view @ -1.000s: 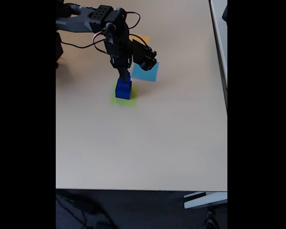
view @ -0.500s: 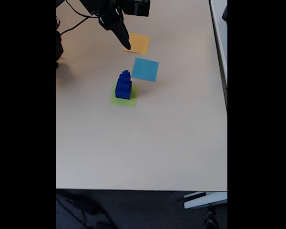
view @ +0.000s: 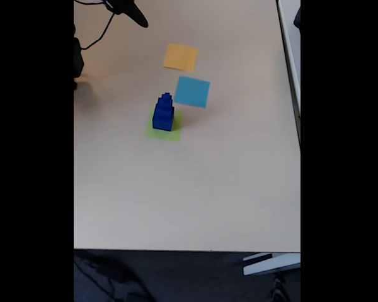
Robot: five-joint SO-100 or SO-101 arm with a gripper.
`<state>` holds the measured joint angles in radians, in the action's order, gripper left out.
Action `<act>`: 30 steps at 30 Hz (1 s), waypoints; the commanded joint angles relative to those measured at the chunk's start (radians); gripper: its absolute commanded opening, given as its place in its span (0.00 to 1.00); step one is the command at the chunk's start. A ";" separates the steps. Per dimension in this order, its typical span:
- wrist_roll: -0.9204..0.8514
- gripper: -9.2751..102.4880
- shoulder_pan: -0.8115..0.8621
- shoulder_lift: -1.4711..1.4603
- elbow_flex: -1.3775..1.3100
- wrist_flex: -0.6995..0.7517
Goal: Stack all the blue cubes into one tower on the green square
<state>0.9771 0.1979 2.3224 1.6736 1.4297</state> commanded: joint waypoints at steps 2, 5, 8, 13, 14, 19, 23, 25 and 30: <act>-0.003 0.08 -0.008 0.190 0.229 -0.124; -0.051 0.08 -0.021 0.296 0.380 -0.233; -0.107 0.08 -0.025 0.377 0.502 -0.298; -0.314 0.08 -0.057 0.512 0.715 -0.505; -0.360 0.08 -0.064 0.545 0.759 -0.543; -0.557 0.08 -0.095 0.738 0.986 -0.689; -0.618 0.08 -0.100 0.827 1.100 -0.726; -0.666 0.08 -0.092 0.927 1.177 -0.736; -0.732 0.08 -0.081 1.058 1.302 -0.727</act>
<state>0.2669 0.1043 3.3441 2.9544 0.7179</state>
